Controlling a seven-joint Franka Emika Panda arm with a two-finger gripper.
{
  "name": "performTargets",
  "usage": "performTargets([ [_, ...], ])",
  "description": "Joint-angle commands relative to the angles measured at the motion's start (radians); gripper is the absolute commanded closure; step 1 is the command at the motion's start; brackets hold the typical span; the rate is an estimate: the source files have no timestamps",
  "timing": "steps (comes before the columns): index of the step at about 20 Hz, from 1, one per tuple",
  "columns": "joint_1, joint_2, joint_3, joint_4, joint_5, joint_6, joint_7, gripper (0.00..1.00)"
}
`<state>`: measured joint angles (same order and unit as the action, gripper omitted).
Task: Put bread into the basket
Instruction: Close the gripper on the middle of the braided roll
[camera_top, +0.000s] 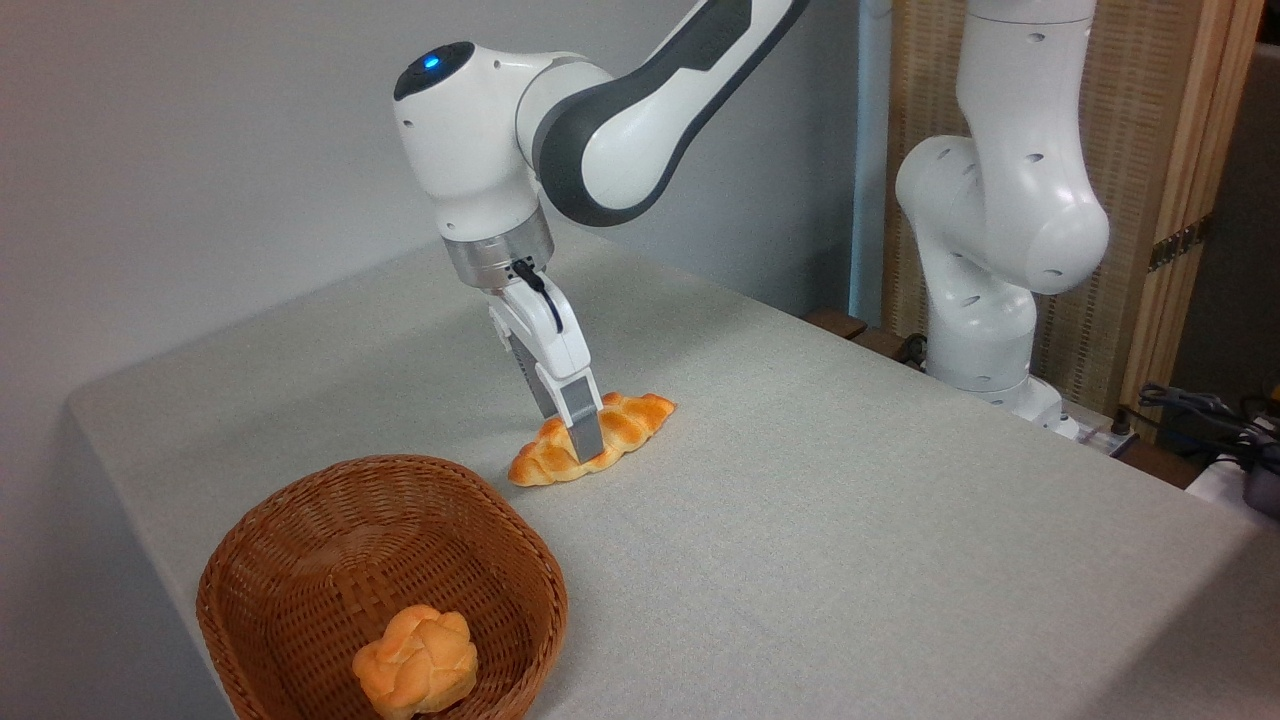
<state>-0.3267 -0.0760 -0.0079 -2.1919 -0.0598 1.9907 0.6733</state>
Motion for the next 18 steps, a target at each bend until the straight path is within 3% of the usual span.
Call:
performTargets([
  [1, -0.005, 0.004, 0.003, -0.005, 0.000, 0.014, 0.015, 0.20],
  [5, -0.005, 0.005, 0.003, -0.005, 0.003, 0.014, 0.020, 0.50],
  [10, -0.005, 0.005, 0.002, -0.003, 0.021, 0.017, 0.022, 0.66],
  [18, -0.005, 0.002, 0.002, 0.001, 0.023, 0.017, 0.022, 0.67],
])
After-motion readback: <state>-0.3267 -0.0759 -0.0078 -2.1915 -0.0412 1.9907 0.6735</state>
